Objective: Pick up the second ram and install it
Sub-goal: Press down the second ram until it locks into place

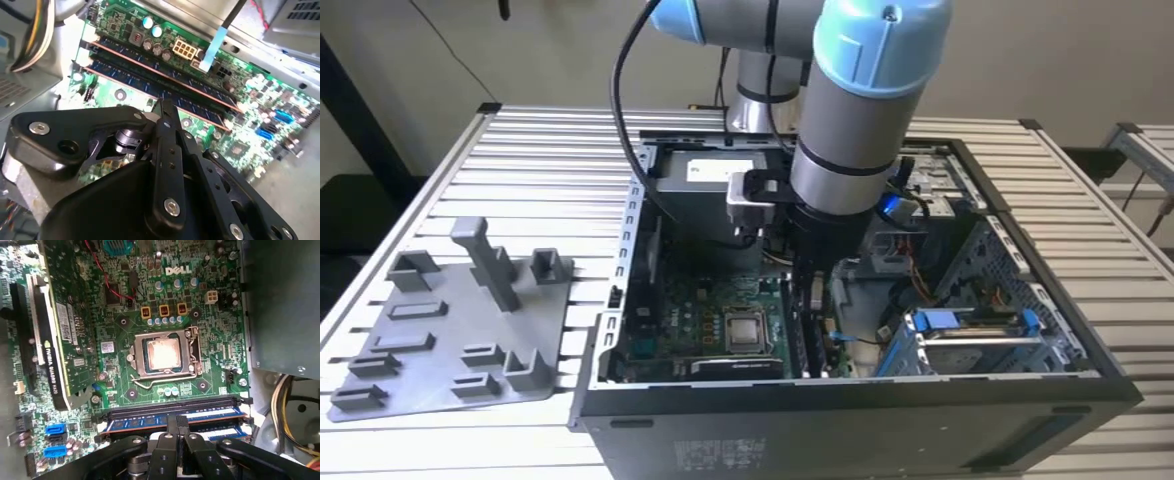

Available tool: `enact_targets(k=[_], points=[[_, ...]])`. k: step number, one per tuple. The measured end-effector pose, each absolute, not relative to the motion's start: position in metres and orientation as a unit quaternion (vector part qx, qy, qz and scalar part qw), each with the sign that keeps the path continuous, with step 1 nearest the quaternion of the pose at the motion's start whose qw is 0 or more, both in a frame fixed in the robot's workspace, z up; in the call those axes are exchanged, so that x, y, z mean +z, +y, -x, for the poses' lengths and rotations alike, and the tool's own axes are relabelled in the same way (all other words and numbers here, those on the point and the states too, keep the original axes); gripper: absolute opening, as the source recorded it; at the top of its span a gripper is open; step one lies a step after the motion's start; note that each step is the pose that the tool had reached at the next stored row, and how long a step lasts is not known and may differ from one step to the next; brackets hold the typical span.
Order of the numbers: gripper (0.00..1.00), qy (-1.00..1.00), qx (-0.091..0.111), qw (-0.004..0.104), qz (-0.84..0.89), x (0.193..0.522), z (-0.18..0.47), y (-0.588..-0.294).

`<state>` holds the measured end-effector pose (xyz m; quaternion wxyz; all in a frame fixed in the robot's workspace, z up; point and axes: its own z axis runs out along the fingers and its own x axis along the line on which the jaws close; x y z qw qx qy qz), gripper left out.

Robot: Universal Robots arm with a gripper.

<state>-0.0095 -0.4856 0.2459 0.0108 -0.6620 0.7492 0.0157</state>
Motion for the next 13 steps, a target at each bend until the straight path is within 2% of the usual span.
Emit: enact_targets(k=[6,13], points=[[0.11,0.749,0.016,0.011,0.662,0.27,0.009,-0.486],[0.11,0.749,0.016,0.011,0.662,0.27,0.009,-0.486]])
